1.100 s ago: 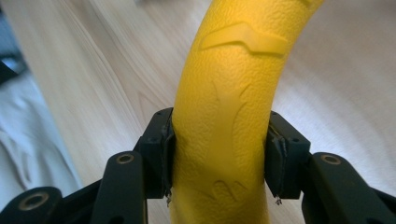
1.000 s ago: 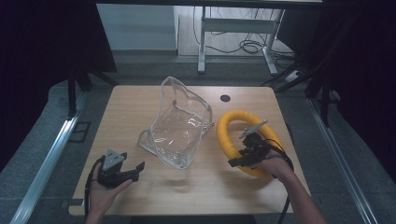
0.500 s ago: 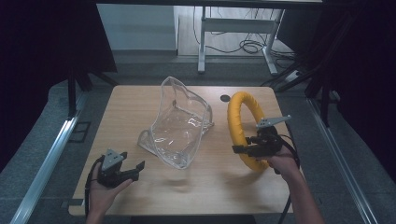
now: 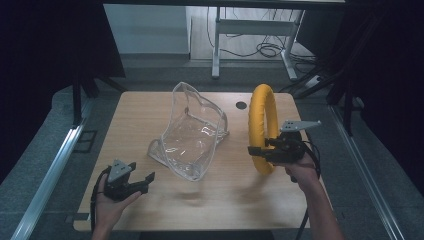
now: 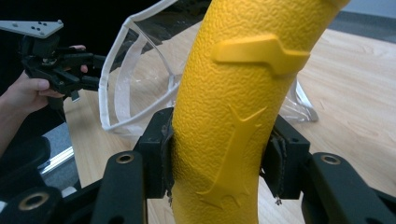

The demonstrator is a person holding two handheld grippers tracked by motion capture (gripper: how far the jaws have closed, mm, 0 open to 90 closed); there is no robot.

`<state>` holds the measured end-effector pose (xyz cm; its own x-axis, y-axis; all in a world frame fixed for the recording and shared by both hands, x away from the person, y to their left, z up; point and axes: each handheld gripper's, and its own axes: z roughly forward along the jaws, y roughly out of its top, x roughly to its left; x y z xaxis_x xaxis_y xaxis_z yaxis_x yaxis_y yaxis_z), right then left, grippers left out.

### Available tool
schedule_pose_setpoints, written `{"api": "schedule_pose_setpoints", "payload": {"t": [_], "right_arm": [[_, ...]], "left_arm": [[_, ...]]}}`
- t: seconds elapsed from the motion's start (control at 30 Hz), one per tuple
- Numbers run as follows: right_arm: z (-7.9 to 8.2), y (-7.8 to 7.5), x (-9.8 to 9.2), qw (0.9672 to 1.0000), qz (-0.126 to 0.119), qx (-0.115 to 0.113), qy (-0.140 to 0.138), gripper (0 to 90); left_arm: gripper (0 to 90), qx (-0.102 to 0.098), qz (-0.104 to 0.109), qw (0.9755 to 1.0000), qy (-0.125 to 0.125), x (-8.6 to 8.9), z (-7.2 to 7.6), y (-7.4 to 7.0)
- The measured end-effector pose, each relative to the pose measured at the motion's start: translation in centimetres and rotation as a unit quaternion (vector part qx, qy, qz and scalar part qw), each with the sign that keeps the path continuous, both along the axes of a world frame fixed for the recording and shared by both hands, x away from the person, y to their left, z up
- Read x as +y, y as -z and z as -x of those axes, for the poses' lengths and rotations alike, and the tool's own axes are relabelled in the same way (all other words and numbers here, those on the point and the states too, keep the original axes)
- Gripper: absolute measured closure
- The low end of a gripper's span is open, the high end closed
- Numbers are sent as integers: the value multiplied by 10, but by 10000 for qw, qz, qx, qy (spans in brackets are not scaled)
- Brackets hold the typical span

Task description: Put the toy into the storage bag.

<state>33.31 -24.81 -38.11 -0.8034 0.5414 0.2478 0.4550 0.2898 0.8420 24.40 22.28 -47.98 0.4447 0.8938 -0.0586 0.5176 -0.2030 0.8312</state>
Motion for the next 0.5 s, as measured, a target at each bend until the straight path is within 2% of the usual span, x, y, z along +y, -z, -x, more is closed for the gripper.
{"api": "schedule_pose_setpoints", "payload": {"t": [0.23,0.5], "right_arm": [[5,-4,7,9992,-302,-186,172,505],[7,-6,11,9979,-441,-338,334,504]], "left_arm": [[233,20,-16,10000,5,0,0,0],[233,35,-34,10000,17,-1,-1,2]]}}
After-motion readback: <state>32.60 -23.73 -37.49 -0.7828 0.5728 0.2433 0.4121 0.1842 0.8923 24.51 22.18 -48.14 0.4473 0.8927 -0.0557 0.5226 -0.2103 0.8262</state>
